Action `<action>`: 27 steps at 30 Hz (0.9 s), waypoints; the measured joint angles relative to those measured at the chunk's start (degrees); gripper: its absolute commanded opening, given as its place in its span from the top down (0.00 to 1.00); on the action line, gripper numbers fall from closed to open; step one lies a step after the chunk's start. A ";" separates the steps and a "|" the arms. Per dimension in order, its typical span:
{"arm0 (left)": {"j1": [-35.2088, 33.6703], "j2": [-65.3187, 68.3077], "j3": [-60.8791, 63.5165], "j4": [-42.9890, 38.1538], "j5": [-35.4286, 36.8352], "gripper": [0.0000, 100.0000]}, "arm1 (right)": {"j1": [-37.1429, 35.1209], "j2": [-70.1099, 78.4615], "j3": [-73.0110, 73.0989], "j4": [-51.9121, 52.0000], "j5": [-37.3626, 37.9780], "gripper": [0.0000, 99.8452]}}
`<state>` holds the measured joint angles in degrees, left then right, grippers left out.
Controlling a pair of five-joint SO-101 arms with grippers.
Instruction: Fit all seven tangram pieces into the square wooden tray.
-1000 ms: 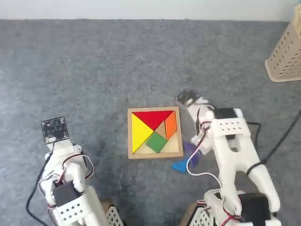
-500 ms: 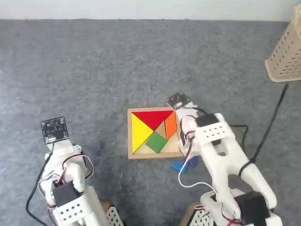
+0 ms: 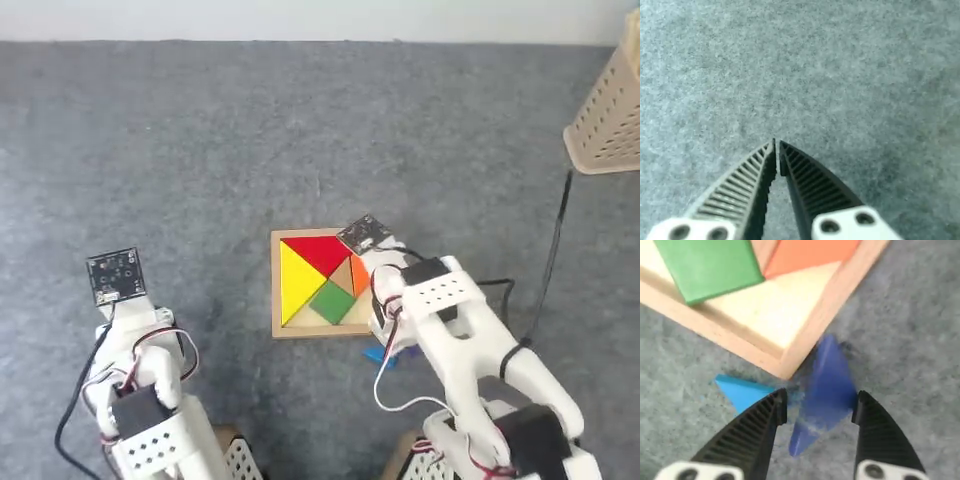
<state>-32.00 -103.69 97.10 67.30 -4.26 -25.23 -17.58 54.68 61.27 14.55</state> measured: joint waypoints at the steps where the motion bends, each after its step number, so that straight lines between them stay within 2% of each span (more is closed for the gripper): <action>1: 0.00 0.00 0.00 0.00 0.00 0.99 | 0.18 0.79 -0.18 -0.44 0.00 0.79; 4: 0.00 0.00 0.00 0.00 0.00 0.99 | 0.00 6.15 -1.41 -1.85 0.00 0.80; 9: -0.09 0.00 0.00 0.00 0.00 0.99 | 2.81 7.91 -3.69 -1.67 0.00 0.90; 12: 0.00 0.00 0.00 0.00 0.00 0.99 | 5.45 7.56 -3.78 -1.93 0.00 0.92; 19: 0.00 0.00 0.00 0.00 0.00 0.99 | 9.67 -0.26 -2.64 0.26 0.00 0.93; 23: 0.00 0.00 0.00 0.00 0.00 0.99 | 9.49 -6.86 -4.92 4.92 0.00 0.99; 27: 0.00 0.00 0.00 0.00 0.00 0.99 | 9.41 -9.93 -8.70 7.74 -0.62 0.99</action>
<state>-32.00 -103.69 97.10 67.30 -4.26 -15.82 -27.52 45.98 69.01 13.93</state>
